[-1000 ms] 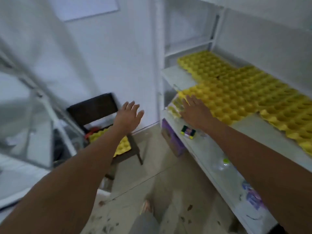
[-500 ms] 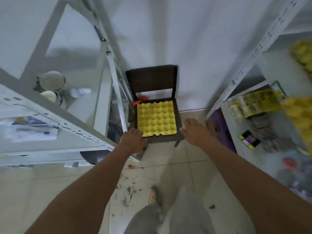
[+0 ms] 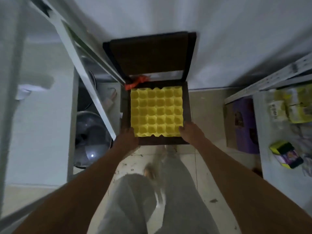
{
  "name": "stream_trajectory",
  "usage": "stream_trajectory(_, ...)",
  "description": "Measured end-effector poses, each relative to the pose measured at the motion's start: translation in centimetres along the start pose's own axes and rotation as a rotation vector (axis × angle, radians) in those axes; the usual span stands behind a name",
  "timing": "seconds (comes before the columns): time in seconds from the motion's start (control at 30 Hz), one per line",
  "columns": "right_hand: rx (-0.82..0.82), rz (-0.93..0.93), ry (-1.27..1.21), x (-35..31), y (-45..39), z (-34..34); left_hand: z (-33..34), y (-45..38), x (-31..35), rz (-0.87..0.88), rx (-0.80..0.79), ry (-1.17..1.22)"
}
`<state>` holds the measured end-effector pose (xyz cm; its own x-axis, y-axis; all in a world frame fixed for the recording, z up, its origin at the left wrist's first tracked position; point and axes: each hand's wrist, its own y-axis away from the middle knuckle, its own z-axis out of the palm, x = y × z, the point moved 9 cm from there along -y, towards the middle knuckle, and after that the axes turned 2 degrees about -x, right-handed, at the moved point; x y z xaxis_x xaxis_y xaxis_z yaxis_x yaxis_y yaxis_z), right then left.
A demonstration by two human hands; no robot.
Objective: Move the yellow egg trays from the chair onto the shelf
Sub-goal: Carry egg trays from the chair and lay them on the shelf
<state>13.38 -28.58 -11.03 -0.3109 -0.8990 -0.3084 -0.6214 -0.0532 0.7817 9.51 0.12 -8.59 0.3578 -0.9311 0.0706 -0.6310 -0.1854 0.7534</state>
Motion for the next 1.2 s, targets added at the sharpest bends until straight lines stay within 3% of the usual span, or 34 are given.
stream_trajectory(0.17, -0.013, 0.083, -0.191, 1.9, -6.2, 0.6, -0.5, -5.5, 0.4, -0.004, 0.02, 0.1)
stream_trajectory(0.33, 0.041, 0.174, -0.421, 3.1, -11.6, 0.3, -0.5, -10.7, -1.7, -0.123, 0.021, 0.276)
stream_trajectory(0.47, 0.044, 0.241, -0.642, 2.7, -14.5, 2.1, 1.7, -12.6, -3.0, -0.269, -0.054, 0.803)
stream_trajectory(0.53, 0.067, 0.256, -0.633, 3.2, -14.5, 3.3, 3.0, -12.2, -3.2, -0.338, -0.071, 0.973)
stream_trajectory(0.7, 0.194, 0.224, -0.597, 5.8, -10.8, 3.0, 2.5, -9.3, -2.5, -0.346, -0.02, 0.923)
stream_trajectory(0.87, 0.315, 0.299, -0.764, 9.1, -1.4, 0.3, -2.2, -4.0, 2.3, -0.163, 0.1, 0.741)
stream_trajectory(1.0, 0.621, 0.359, -0.853, 12.6, 13.0, -3.6, -5.5, 4.0, 10.7, 0.036, 0.184, 0.605)
stream_trajectory(1.2, 0.973, 0.378, -1.043, 20.1, 41.8, -5.2, -9.1, 22.9, 25.5, 0.608, 0.165, 0.302)
